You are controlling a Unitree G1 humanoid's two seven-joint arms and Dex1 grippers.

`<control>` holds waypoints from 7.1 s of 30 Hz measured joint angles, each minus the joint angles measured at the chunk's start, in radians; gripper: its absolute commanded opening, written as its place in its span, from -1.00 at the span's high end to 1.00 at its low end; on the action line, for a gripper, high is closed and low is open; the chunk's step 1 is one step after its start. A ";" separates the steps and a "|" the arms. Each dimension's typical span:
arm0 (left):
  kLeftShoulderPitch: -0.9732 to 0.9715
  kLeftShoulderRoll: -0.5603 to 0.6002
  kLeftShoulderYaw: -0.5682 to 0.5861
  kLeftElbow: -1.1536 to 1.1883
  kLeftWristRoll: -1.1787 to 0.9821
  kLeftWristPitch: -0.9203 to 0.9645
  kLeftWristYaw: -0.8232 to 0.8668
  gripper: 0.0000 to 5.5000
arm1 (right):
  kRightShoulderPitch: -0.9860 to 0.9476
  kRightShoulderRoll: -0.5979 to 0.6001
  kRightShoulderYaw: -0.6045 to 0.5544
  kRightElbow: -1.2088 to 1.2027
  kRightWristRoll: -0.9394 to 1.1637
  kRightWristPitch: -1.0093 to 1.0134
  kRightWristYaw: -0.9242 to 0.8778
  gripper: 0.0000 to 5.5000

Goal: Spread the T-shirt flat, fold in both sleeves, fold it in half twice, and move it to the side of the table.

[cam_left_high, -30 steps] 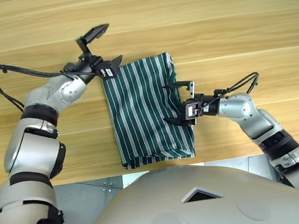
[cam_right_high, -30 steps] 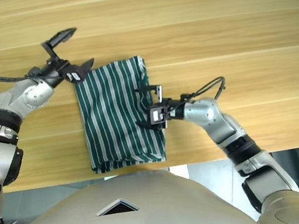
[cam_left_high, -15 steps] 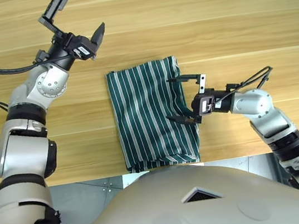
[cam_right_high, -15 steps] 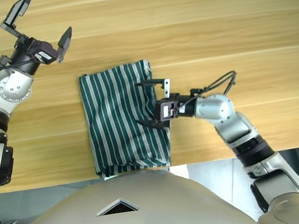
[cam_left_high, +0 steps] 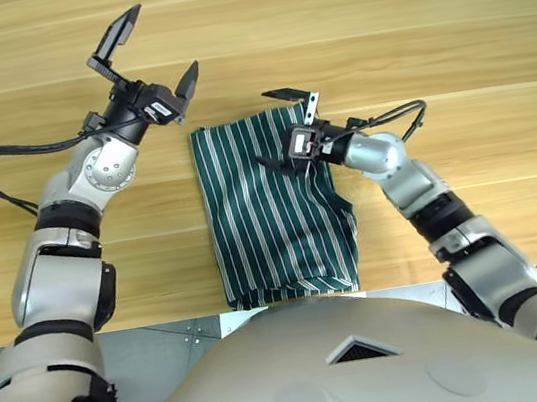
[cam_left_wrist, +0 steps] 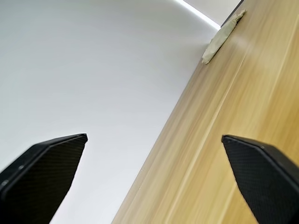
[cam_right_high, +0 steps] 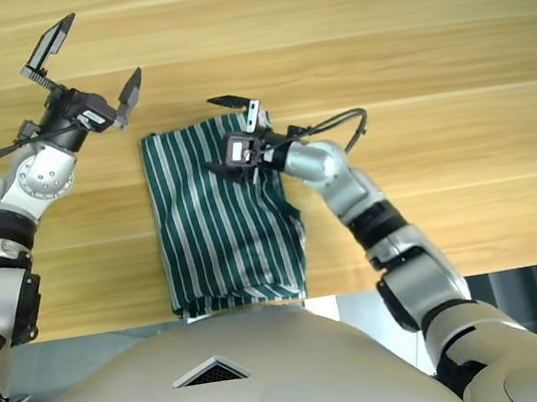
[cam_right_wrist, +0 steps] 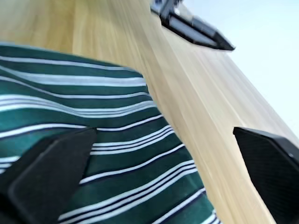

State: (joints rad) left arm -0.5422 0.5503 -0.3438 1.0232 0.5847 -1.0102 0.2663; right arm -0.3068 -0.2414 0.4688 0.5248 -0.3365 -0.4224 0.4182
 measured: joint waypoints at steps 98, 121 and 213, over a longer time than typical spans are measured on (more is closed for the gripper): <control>0.689 0.371 -0.077 -0.882 -0.475 0.182 -1.215 1.00 | 0.564 -0.562 -0.071 -0.765 0.127 0.068 0.463 1.00; 0.863 0.493 0.002 -1.191 -0.811 0.213 -1.290 1.00 | 0.807 -0.807 -0.280 -0.953 0.418 -0.086 0.559 1.00; -0.196 -0.348 0.694 0.207 -0.804 0.418 -1.216 0.37 | -0.329 0.089 -0.535 0.486 0.303 -0.248 0.082 -0.37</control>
State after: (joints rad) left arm -0.7385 0.2026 0.3497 1.2299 -0.2194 -0.5923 -0.9495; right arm -0.6361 -0.1528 -0.0657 1.0109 -0.0336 -0.6703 0.5001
